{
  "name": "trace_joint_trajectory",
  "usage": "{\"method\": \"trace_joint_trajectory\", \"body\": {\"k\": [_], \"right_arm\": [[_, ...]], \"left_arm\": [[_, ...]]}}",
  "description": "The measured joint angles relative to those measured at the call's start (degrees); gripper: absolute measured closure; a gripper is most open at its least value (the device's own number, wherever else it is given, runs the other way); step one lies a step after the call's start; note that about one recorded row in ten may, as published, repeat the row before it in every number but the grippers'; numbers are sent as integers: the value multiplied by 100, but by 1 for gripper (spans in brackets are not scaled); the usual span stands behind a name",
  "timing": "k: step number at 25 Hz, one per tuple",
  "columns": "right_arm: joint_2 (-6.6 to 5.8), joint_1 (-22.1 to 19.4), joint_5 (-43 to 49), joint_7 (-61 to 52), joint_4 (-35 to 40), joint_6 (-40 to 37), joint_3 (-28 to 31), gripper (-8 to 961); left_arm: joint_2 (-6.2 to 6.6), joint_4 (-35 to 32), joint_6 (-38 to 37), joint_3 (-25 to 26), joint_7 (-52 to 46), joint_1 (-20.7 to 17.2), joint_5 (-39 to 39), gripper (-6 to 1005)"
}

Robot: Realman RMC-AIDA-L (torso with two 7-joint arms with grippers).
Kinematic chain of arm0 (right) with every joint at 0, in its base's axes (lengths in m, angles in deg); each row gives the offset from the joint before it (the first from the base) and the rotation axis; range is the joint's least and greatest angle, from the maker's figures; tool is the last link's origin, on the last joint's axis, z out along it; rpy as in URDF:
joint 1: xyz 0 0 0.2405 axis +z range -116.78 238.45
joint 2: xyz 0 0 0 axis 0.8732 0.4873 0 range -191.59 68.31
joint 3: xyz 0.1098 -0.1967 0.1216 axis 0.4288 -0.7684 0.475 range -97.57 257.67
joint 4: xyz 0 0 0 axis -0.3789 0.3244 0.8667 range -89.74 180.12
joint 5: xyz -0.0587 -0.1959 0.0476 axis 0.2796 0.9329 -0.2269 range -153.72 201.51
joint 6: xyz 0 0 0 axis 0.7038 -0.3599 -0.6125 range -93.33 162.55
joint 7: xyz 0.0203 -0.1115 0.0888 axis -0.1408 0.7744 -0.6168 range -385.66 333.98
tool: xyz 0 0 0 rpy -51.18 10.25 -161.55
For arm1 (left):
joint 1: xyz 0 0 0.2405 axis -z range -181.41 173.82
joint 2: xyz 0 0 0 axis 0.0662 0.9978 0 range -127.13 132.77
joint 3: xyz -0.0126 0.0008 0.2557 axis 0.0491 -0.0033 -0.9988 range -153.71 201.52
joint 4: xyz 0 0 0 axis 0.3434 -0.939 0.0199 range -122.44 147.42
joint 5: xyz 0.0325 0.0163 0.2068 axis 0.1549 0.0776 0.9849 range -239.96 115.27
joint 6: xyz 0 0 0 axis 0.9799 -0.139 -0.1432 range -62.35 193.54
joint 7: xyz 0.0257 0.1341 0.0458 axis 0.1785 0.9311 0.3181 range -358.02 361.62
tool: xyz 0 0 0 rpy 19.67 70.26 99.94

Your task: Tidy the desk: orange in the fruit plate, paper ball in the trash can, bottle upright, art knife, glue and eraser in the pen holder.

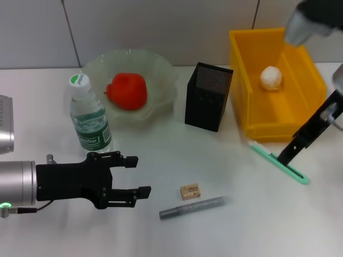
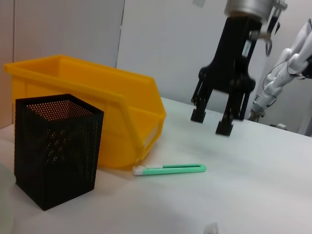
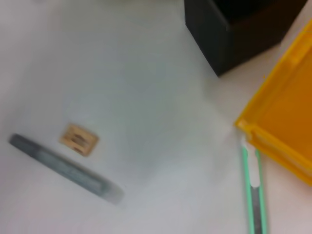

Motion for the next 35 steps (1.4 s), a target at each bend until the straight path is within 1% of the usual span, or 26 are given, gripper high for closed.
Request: {"method": "trace_joint_trajectory", "body": {"k": [1,3,4,5,6,9,14,15,19,20,25,35], "right_arm": [[0,0,0,0,0,0,0,192],[110,-53,104,-69,15,122,-252,192],[136,-90,110,-116,18,187,-377,192],[170,-180,114,-244,20,340,-661,193],[176,-216,114,-293,15,407,-754,193],[182,-308,115,-349,-27,626,-900,193],[189,-373,118,-350,-102,878,-912,194],[190,-379,121,-340,-232,1042,-913,194],[190,-363,123,-275,-483,1308,-913,194],[190,-352,123,-223,-632,1496,-913,200],[190,-332,112,-123,-884,1791,-913,232],[199,-319,89,-59,-1109,2066,-976,296]], "left_arm": [[0,0,0,0,0,0,0,192],[0,8,4,0,-2,5,0,192],[0,29,10,0,-2,14,0,192],[0,29,10,0,-2,14,0,192],[2,54,14,-1,-3,21,0,192],[7,70,30,0,-4,43,0,193],[8,71,77,-1,-21,64,0,193],[6,73,86,0,-22,65,0,193],[3,85,103,-1,-30,66,0,193],[2,85,105,0,-46,67,0,193],[0,85,114,18,-66,82,1,193],[-1,85,131,35,-78,119,1,193]]}}
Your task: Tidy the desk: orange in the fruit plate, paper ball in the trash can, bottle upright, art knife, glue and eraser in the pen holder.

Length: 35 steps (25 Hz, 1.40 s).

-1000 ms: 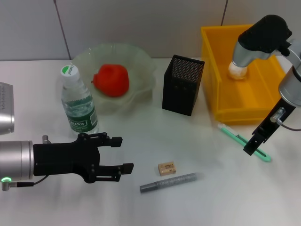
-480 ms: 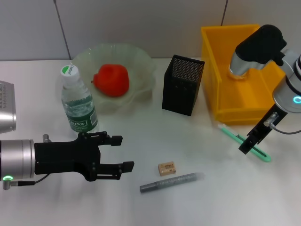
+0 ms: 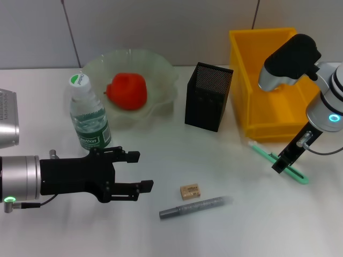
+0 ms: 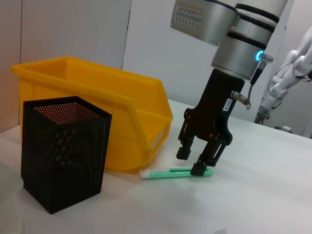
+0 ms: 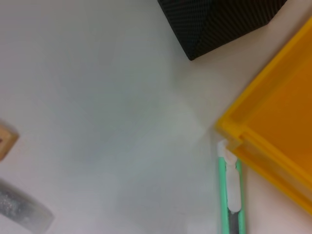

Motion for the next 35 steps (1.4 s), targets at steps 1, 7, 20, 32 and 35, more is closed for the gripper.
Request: {"method": "trace_joint_trajectory", "body": {"k": [1,7,20,32,35], "right_arm": [[0,0,0,0,0,0,0,303],[0,17,-4,20,-115,176,-7,416],[0,66,-11,54,-393,432,-7,568],[0,22,-11,58,-408,523,-2,653],[0,15,-11,63,-410,532,-5,673]], "left_arm": [[0,0,6,0,-2,0,0,193],[0,0,20,7,-9,5,0,193],[9,0,27,9,-48,39,-7,193],[18,-17,27,9,-86,91,-9,194],[18,-14,27,9,-91,108,-9,194]]}}
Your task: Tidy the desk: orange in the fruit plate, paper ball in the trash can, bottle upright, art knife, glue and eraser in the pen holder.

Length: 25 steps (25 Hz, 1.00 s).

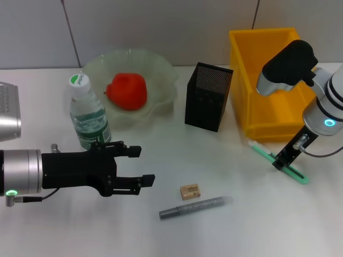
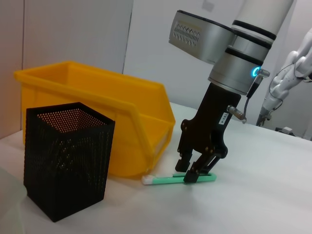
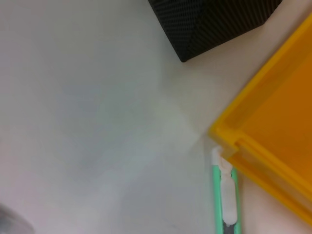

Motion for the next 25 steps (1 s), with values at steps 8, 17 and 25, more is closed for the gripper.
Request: {"method": "trace_joint_trajectory", "body": {"k": [8,17,25], "right_arm": [[-1,-4,1,2,-38,45,15,711],[-1,21,1,2,-75,51,11,766],[0,17,1,1,-84,57,-1,764]], "left_arm": [[-1,4,3,0,-5,1,0,194],[-1,5,9,0,-4,-1,1,194],[0,-1,9,0,-3,5,1,194]]}}
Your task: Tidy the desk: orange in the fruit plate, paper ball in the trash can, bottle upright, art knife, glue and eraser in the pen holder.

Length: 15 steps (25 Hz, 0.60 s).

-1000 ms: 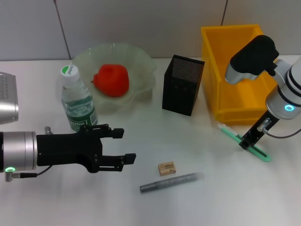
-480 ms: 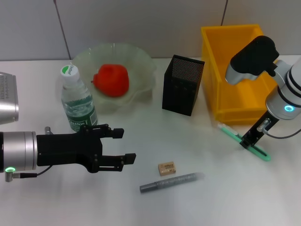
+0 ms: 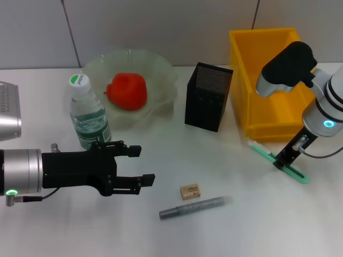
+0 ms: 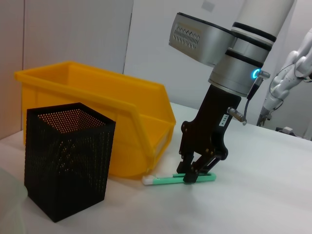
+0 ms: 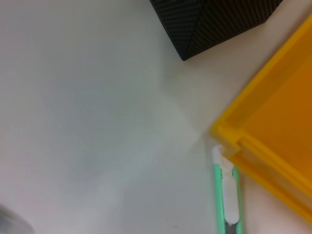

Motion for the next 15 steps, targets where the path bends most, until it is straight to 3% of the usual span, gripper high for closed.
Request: {"method": "trace_joint_trajectory", "body": {"k": [15], "right_arm": [[-1,5,0,4,-2,-2,55,758]], "left_arm": [[5,-20,0,25,0,9,0,195]]}}
